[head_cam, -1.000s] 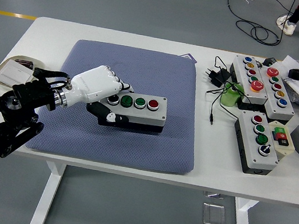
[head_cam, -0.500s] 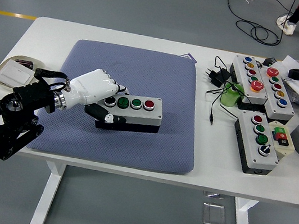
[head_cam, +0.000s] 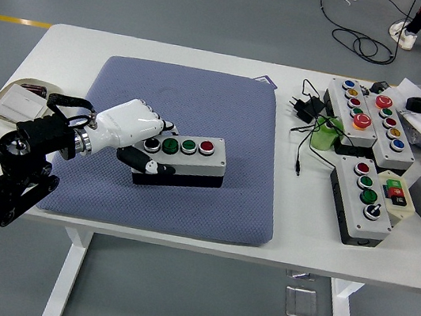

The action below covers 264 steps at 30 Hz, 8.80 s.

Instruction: Pick up the button,place it on the desk,press the button,press the button

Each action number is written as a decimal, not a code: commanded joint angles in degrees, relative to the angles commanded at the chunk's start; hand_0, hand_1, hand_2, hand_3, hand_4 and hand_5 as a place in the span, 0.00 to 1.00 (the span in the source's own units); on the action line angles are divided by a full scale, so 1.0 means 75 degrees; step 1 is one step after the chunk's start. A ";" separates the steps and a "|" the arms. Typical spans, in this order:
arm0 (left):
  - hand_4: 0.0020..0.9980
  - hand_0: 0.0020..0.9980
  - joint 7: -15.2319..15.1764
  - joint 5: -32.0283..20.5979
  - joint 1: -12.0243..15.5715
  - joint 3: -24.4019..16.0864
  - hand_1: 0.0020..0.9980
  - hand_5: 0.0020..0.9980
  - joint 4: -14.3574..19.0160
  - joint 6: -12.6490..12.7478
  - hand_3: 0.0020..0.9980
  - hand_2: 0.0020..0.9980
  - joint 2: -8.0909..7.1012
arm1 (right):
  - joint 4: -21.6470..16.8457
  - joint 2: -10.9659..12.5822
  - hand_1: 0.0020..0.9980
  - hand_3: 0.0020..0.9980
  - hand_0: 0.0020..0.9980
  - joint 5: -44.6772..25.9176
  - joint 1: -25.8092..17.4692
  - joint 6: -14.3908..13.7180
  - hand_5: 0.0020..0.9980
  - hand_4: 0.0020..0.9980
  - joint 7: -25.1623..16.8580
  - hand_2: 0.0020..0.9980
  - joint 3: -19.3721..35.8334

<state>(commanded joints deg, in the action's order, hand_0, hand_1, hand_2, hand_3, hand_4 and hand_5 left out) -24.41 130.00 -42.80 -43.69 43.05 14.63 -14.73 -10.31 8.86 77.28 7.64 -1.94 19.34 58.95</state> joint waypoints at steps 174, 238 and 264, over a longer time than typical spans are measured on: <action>0.48 0.08 0.2700 0.0000 0.0468 -0.0817 0.00 0.00 0.4070 -0.4524 0.80 0.00 -0.0577 | 0.0000 0.0022 0.64 0.58 0.66 -0.0173 0.0068 -0.0015 0.22 0.36 -0.0025 0.66 -0.0114; 0.47 0.09 0.2955 0.0000 0.0126 0.0178 0.00 0.00 0.3966 -0.4275 0.79 0.00 -0.0314 | 0.0000 0.0037 0.64 0.58 0.66 -0.0131 0.0061 -0.0013 0.23 0.36 -0.0012 0.66 -0.0100; 1.00 0.07 0.3093 -0.0410 0.0431 -0.1525 0.00 0.48 0.4657 -0.3677 0.93 0.02 -0.0423 | 0.0000 0.0033 0.64 0.58 0.66 -0.0097 0.0060 -0.0010 0.23 0.36 -0.0008 0.66 -0.0045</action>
<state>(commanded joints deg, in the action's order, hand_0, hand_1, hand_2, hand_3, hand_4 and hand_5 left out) -1.22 126.92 -39.57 -55.13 77.97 -12.95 -17.90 -10.31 9.11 76.55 8.08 -2.01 19.28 58.62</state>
